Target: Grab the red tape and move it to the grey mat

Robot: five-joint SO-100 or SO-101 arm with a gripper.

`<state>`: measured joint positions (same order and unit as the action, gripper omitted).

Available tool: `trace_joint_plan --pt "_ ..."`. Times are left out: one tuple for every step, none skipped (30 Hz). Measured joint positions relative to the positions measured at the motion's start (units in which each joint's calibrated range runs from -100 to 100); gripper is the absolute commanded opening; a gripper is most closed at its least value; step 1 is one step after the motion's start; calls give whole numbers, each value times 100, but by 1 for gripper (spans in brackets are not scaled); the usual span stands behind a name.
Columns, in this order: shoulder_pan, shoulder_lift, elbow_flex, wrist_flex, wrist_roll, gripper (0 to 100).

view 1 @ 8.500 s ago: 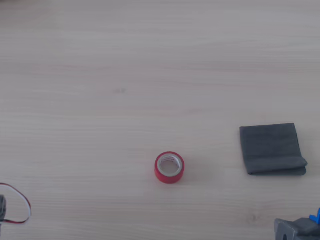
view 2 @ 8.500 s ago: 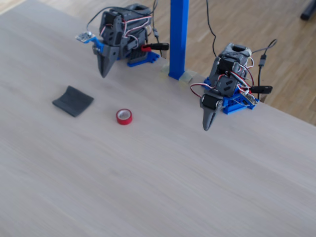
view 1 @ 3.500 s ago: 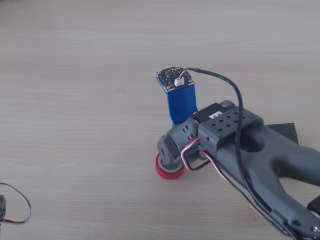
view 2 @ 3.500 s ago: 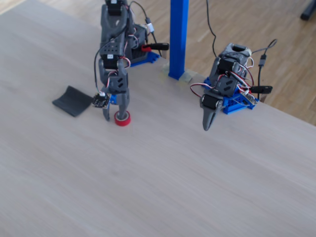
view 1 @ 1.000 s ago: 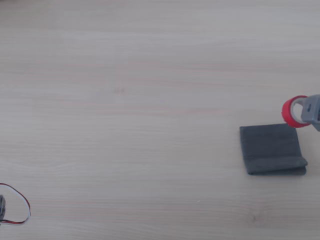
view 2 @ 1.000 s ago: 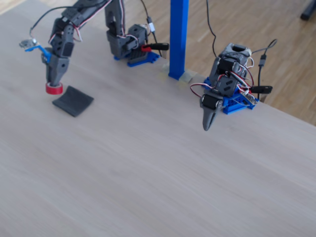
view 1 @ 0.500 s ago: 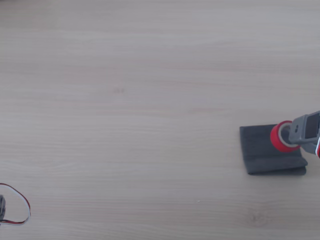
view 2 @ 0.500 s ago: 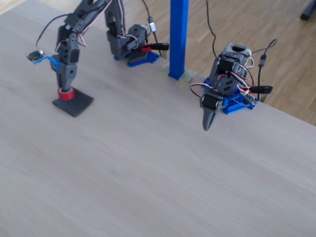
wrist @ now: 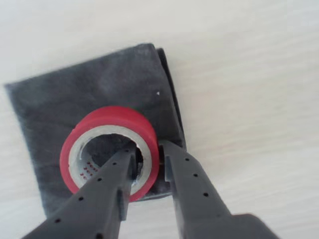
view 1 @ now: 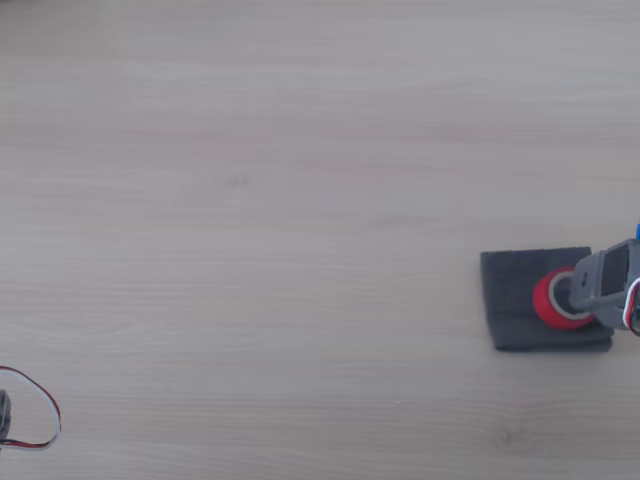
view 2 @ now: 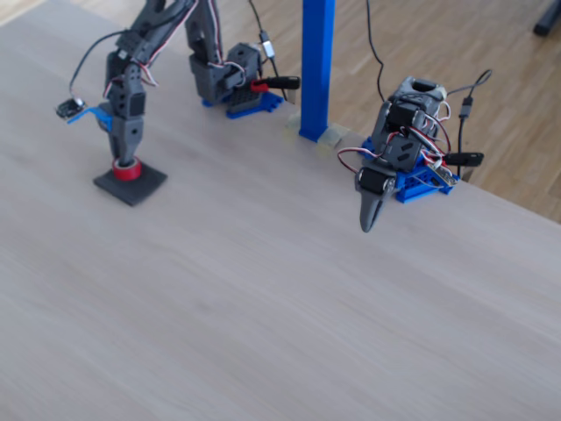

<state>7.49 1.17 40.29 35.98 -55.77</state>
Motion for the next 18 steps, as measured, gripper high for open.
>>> trace_joint_plan --pt "0 50 0 0 -10 13" --pt "0 75 0 0 -26 15" --pt "0 83 0 0 -21 15" --pt "-17 100 0 0 -16 15" --pt "-25 100 0 0 -16 15" --pt "-25 100 0 0 -16 15" --pt "-25 100 0 0 0 15" --pt "-25 100 0 0 0 16" --pt "-25 100 0 0 -10 16" --pt "-25 100 0 0 5 15" --pt "-25 100 0 0 10 15" --pt "-25 75 0 0 10 15" --pt "-58 0 0 0 -16 15" --pt "-132 -100 0 0 -21 15" --pt "-248 -233 0 0 -21 15" --pt "-331 -366 0 0 -10 15" --pt "-372 -500 0 0 0 15" --pt "-381 -633 0 0 -21 15"
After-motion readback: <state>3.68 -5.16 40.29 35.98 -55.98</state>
